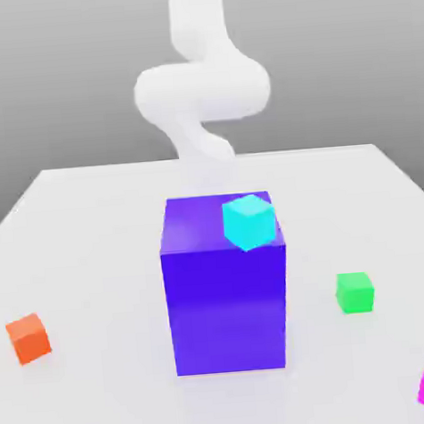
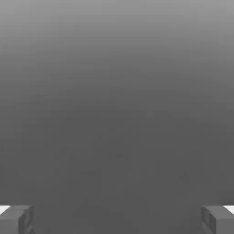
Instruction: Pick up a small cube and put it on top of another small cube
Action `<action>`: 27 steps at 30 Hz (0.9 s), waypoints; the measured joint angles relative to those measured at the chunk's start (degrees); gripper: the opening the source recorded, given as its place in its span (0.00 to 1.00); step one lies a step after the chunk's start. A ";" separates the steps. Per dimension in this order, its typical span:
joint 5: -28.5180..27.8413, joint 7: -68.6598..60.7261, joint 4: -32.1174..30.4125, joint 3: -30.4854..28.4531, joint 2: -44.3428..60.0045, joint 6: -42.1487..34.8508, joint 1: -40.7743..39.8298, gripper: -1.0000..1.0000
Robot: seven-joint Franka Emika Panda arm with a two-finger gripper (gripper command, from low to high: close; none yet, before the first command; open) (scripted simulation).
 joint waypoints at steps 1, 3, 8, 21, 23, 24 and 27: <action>-0.35 -0.36 0.08 0.65 2.25 0.62 0.37 0.50; -1.06 -1.00 0.24 1.88 6.54 1.79 1.10 0.50; -2.89 -2.50 0.61 4.99 16.93 4.65 2.83 0.50; -8.80 -5.53 1.61 11.30 43.98 11.97 9.88 0.50; -9.55 -6.11 1.76 11.80 48.13 13.11 10.92 0.50; -9.90 -6.42 1.83 12.10 50.20 13.68 11.40 0.50; -10.86 -7.40 2.05 13.24 56.39 15.41 13.00 0.50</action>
